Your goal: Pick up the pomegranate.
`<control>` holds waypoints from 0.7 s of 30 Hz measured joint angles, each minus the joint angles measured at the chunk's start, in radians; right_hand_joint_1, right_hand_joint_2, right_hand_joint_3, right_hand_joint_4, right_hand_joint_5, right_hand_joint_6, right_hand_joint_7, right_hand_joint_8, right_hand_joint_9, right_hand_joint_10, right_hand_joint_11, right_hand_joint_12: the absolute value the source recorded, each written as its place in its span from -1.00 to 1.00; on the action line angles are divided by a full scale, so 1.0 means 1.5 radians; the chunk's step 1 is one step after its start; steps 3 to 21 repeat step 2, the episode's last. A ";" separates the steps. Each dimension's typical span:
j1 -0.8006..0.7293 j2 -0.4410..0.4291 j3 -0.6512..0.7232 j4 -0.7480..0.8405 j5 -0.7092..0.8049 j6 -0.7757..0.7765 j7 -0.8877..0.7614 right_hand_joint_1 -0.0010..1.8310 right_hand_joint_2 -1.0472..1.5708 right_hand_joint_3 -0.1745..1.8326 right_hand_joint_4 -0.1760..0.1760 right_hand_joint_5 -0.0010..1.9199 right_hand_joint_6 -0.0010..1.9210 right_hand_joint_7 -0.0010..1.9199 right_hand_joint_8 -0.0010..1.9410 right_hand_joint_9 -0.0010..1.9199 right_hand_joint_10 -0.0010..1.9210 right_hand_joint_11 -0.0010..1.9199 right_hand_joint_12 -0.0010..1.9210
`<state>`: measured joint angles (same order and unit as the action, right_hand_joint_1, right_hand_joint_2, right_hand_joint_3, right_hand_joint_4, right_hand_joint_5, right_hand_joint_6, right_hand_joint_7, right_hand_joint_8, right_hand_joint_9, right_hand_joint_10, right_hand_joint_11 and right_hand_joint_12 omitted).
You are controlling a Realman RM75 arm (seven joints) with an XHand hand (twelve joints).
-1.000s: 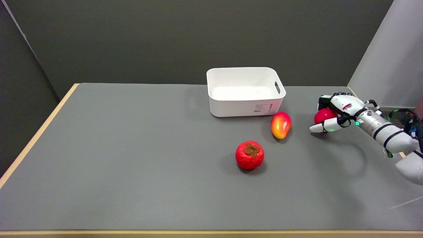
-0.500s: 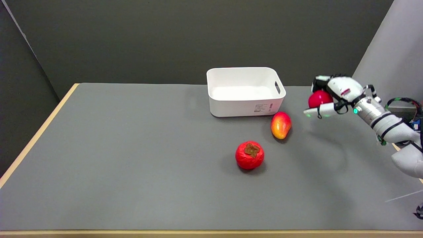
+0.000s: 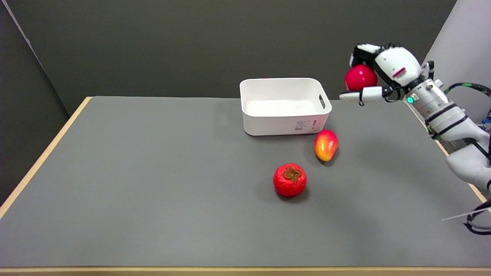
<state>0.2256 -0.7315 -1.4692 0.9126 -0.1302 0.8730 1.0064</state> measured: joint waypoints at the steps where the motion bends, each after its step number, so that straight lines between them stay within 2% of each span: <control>1: 0.005 0.000 -0.004 0.009 0.000 0.002 0.000 0.44 0.69 -0.58 -1.00 -0.38 0.62 -0.33 0.46 -0.30 0.81 -0.11 1.00; 21: 0.011 -0.001 -0.009 0.016 0.000 0.003 -0.001 0.44 0.69 -0.58 -1.00 -0.38 0.62 -0.33 0.46 -0.30 0.81 -0.11 1.00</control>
